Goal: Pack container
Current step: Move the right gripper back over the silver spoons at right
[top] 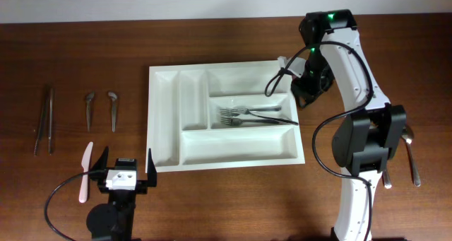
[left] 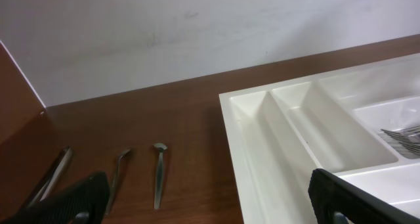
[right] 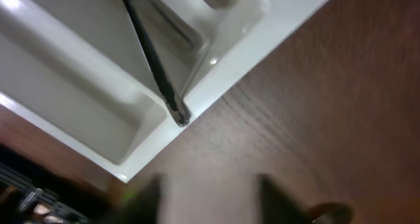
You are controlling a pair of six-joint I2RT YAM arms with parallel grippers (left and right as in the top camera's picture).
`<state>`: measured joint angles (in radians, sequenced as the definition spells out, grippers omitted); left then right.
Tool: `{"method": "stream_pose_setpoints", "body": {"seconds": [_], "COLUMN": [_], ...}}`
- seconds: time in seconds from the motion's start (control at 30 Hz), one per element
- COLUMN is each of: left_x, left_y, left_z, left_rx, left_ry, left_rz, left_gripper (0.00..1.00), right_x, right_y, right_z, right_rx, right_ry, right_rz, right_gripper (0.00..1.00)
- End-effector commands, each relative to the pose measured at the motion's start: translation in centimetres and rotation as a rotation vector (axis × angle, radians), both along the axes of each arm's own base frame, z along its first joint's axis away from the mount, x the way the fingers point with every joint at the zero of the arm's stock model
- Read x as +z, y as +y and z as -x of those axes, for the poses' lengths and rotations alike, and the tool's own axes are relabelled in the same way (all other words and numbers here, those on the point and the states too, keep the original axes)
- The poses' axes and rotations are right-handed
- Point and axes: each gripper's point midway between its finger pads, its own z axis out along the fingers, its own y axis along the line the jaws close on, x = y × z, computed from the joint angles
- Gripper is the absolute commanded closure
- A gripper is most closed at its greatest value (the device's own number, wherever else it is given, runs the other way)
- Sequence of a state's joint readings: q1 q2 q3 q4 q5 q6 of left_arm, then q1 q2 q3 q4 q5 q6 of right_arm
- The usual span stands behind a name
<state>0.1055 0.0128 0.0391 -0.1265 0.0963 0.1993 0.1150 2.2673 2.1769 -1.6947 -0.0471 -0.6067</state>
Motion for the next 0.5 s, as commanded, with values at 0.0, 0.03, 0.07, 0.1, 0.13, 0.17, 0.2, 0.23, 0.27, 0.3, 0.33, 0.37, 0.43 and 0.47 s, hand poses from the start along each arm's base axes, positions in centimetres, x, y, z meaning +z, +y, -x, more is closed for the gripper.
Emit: {"method": "stream_pose_setpoints", "body": {"seconds": [0.0,0.03,0.07,0.1,0.13,0.17,0.2,0.23,0.27,0.3,0.33,0.37,0.43,0.47], "left_x": [-0.1,-0.1,-0.1,-0.1,-0.1,-0.1,-0.1,-0.1,-0.1,-0.1,-0.1,-0.1,-0.1,-0.1], "left_y": [0.2,0.2,0.2,0.2,0.2,0.2,0.2,0.2,0.2,0.2,0.2,0.2,0.2,0.2], "left_z": [0.0,0.0,0.0,0.0,0.0,0.0,0.0,0.0,0.0,0.0,0.0,0.0,0.0,0.0], "left_rx": [0.01,0.01,0.01,0.01,0.01,0.01,0.01,0.01,0.01,0.01,0.01,0.01,0.01,0.01], "left_ry": [-0.002,-0.002,-0.002,-0.002,-0.002,-0.002,-0.002,-0.002,-0.002,-0.002,-0.002,-0.002,-0.002,-0.002], "left_rz": [-0.016,-0.016,-0.016,-0.016,-0.016,-0.017,-0.017,-0.016,-0.016,-0.016,-0.016,-0.016,-0.016,-0.016], "left_gripper": [0.01,0.01,0.01,0.01,0.01,0.01,0.01,0.01,0.01,0.01,0.01,0.01,0.01,0.01], "right_x": [1.4,1.4,1.5,1.5,1.6,1.8,2.0,2.2,2.3,2.5,2.7,2.9,3.4,3.8], "right_y": [-2.3,-3.4,-4.7,-5.6,-6.7,-7.7,-8.7,-9.5,-10.0,-10.5,-11.1,-11.7,-12.0,-12.0], "right_z": [0.0,-0.1,-0.1,-0.1,-0.1,-0.1,0.1,0.4,0.8,1.5,2.6,3.7,5.7,6.3], "right_rx": [-0.134,-0.18,-0.233,-0.268,-0.31,-0.362,-0.41,-0.454,-0.482,-0.508,-0.533,-0.553,-0.56,-0.56], "right_ry": [-0.038,-0.042,-0.047,-0.05,-0.054,-0.058,-0.059,-0.058,-0.05,-0.039,-0.022,-0.008,0.007,-0.005], "right_rz": [0.085,0.122,0.161,0.18,0.195,0.203,0.206,0.204,0.188,0.17,0.164,0.164,0.114,0.079], "right_gripper": [0.01,0.01,0.01,0.01,0.01,0.01,0.01,0.01,0.01,0.01,0.01,0.02,0.01,0.01]}}
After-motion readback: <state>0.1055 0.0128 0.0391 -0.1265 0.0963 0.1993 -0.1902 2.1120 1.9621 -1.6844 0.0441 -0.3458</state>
